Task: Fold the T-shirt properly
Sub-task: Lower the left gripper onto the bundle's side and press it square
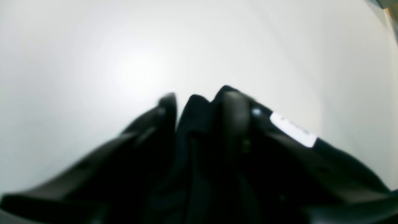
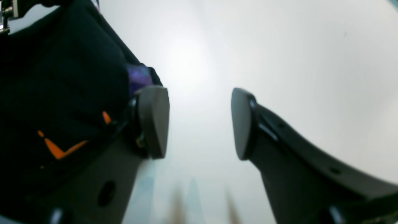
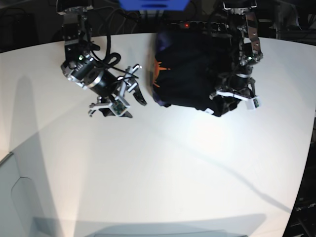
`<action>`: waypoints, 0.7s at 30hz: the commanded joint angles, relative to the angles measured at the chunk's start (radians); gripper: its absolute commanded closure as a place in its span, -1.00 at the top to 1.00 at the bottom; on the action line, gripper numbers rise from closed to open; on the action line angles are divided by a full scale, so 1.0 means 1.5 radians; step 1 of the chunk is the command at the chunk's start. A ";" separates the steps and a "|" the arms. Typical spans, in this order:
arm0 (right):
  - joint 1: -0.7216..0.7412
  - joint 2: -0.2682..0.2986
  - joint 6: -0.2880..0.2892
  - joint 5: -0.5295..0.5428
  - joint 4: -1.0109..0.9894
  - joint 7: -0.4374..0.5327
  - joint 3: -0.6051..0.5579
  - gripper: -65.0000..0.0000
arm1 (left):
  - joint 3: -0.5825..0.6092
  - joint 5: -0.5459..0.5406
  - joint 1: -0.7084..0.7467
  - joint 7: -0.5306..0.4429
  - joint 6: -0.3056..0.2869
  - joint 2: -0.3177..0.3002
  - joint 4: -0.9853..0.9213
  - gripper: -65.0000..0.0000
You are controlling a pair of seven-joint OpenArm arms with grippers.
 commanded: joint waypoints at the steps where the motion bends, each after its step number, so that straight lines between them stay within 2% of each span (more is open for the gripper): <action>1: 0.006 0.000 0.007 0.011 0.012 0.018 0.001 0.02 | 0.001 -0.004 -0.008 -0.016 -0.010 -0.004 0.011 -0.54; 5: 0.005 0.000 0.007 0.011 0.012 0.018 0.001 0.02 | 0.001 -0.004 -0.014 -0.016 -0.010 -0.004 0.010 -0.96; 6: 0.005 0.000 0.007 0.011 0.012 0.018 0.001 0.02 | 0.001 -0.004 -0.015 -0.016 -0.008 -0.004 0.010 -1.00; 11: 0.000 0.000 0.007 0.011 0.012 0.017 0.001 0.02 | 0.001 -0.004 -0.009 -0.016 -0.010 -0.004 0.021 -1.00; 17: -0.005 0.001 0.007 0.012 0.013 0.017 -0.004 0.02 | -0.005 -0.005 0.007 -0.016 -0.005 -0.004 0.095 -0.99; 19: -0.005 0.000 0.007 0.012 0.016 0.017 -0.004 0.02 | -0.005 -0.005 0.009 -0.016 -0.004 -0.004 0.111 -0.89; 21: -0.006 -0.002 0.007 0.012 0.017 0.017 -0.005 0.01 | -0.005 -0.005 0.016 -0.016 -0.004 -0.004 0.126 -0.68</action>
